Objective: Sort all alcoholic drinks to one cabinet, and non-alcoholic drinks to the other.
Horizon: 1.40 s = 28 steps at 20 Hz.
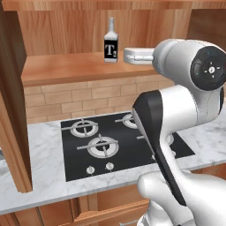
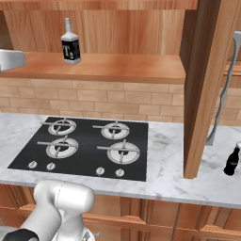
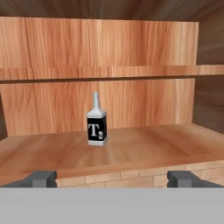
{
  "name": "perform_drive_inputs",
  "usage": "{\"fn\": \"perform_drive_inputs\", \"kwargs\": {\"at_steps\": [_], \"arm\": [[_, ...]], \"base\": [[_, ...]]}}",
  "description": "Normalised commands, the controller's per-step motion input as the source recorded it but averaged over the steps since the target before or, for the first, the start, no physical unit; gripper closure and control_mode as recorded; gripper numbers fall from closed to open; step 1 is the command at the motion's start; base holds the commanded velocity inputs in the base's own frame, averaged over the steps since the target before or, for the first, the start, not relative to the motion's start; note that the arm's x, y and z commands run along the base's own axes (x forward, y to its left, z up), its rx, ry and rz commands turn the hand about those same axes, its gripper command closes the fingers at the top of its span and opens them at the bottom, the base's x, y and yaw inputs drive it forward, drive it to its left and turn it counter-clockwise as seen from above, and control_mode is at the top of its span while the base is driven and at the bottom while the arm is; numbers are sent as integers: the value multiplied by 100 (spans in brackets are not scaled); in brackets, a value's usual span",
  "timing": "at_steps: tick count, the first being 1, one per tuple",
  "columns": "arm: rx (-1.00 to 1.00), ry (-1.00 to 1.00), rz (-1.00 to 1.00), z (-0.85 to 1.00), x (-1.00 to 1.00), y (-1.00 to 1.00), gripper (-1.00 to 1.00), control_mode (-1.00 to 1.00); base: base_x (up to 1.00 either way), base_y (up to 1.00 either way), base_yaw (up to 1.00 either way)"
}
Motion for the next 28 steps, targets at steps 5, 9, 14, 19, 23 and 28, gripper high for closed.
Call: {"fn": "perform_drive_inputs", "kwargs": {"at_steps": [5,9,14,19,23,28], "arm": [[0,0,0,0,0,0,-100,-100],[0,0,0,-1,-18,0,-100,-100],[0,0,0,0,0,0,-100,100],[0,0,0,0,0,0,-100,100],[0,0,0,0,0,0,-100,100],[0,0,0,0,0,0,-100,100]], "base": [[0,0,0],[0,0,0],[-93,-10,-10],[-100,-24,-15],[-100,-23,-18],[-100,-30,-21]]}}
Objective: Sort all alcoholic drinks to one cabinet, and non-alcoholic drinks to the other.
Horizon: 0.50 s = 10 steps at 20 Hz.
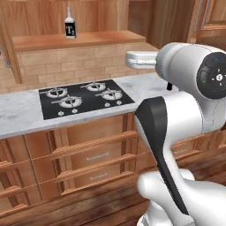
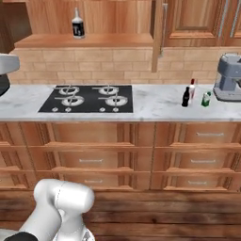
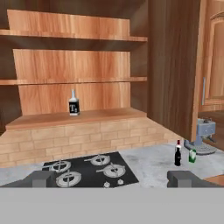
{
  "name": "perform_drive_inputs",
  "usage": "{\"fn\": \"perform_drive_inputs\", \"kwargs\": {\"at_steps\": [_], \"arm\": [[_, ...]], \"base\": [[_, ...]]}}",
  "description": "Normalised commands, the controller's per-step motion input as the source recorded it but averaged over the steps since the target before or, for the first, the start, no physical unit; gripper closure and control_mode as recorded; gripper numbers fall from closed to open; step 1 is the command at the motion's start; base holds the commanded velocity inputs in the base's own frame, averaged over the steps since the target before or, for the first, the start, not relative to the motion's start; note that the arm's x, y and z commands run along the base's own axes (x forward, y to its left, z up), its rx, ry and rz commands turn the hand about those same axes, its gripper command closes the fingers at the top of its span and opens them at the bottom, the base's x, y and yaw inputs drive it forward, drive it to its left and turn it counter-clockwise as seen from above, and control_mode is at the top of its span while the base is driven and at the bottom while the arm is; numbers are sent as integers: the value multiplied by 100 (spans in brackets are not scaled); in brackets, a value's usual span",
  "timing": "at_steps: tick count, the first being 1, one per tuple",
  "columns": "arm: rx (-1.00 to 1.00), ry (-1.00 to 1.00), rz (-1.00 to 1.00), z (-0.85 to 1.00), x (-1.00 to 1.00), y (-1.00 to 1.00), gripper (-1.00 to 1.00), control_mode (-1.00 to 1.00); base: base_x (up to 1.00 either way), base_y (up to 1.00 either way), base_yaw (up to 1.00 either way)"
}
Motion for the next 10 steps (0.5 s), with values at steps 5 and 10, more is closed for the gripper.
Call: {"fn": "perform_drive_inputs", "kwargs": {"at_steps": [5,10], "arm": [[0,0,0,0,0,0,-100,100],[0,0,0,0,0,0,-100,100]], "base": [[-100,-50,-17],[-95,-66,-15]]}}
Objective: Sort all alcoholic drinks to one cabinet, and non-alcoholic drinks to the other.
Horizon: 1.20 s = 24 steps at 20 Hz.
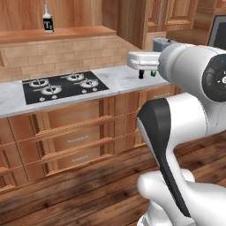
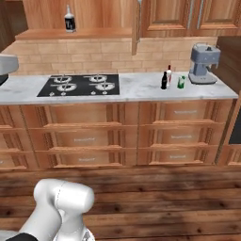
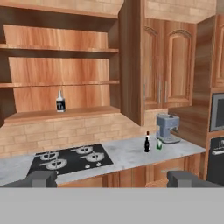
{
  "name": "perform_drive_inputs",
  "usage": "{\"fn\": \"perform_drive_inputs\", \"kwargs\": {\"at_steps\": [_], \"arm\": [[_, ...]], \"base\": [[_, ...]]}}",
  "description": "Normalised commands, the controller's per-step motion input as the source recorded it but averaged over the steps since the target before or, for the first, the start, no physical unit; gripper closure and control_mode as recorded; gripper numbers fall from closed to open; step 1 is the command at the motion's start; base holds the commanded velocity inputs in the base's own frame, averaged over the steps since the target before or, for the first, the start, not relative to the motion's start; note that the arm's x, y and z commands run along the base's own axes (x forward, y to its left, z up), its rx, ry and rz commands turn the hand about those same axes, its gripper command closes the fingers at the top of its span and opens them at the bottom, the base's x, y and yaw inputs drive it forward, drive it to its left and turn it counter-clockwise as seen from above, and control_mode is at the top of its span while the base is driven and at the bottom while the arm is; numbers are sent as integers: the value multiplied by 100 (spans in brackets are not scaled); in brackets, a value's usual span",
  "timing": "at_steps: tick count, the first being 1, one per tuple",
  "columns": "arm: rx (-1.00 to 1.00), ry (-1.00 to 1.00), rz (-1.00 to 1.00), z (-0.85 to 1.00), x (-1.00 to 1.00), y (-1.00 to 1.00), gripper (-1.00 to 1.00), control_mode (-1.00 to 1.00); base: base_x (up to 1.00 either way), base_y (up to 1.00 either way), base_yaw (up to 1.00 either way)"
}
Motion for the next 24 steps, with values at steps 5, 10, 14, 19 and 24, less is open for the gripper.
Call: {"fn": "perform_drive_inputs", "kwargs": {"at_steps": [5,10,14,19,24], "arm": [[0,0,0,0,0,0,-100,100],[0,0,0,0,0,0,-100,100],[0,0,0,0,0,0,-100,100],[0,0,0,0,0,0,-100,100],[0,0,0,0,0,0,-100,100]], "base": [[-57,-81,-11],[-6,-92,-5],[-10,-90,-15],[-2,-66,-43],[3,-37,-57]]}}
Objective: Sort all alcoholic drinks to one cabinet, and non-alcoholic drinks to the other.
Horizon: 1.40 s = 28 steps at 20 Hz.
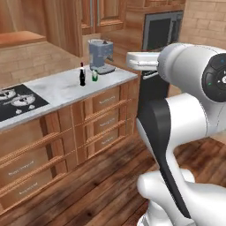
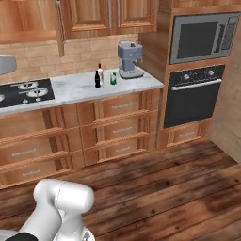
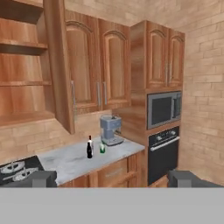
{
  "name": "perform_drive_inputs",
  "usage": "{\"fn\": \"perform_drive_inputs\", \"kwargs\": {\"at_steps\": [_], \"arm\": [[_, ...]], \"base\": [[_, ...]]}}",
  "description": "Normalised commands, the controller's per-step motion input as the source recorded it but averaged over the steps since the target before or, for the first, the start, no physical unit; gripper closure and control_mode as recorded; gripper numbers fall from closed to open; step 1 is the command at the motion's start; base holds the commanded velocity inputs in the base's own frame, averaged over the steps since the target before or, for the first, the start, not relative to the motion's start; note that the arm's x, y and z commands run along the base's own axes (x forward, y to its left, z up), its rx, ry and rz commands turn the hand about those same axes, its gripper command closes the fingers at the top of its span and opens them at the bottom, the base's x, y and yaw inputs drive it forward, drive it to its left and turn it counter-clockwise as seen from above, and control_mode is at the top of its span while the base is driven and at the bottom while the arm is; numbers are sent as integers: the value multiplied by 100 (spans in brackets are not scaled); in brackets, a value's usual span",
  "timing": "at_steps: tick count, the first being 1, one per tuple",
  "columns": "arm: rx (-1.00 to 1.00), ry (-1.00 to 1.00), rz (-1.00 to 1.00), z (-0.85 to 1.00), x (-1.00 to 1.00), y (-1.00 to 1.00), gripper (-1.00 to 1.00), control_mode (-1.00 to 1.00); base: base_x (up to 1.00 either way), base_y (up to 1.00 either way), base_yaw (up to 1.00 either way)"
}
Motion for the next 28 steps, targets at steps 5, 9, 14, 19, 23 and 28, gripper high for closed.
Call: {"fn": "perform_drive_inputs", "kwargs": {"at_steps": [5,9,14,19,23,28], "arm": [[0,0,0,0,0,0,-100,100],[0,0,0,0,0,0,-100,100],[0,0,0,0,0,0,-100,100],[0,0,0,0,0,0,-100,100],[0,0,0,0,0,0,-100,100],[0,0,0,0,0,0,-100,100]], "base": [[0,-36,-54],[0,-45,-47],[10,-38,-39],[79,-1,-15],[100,0,0],[98,0,0]]}}
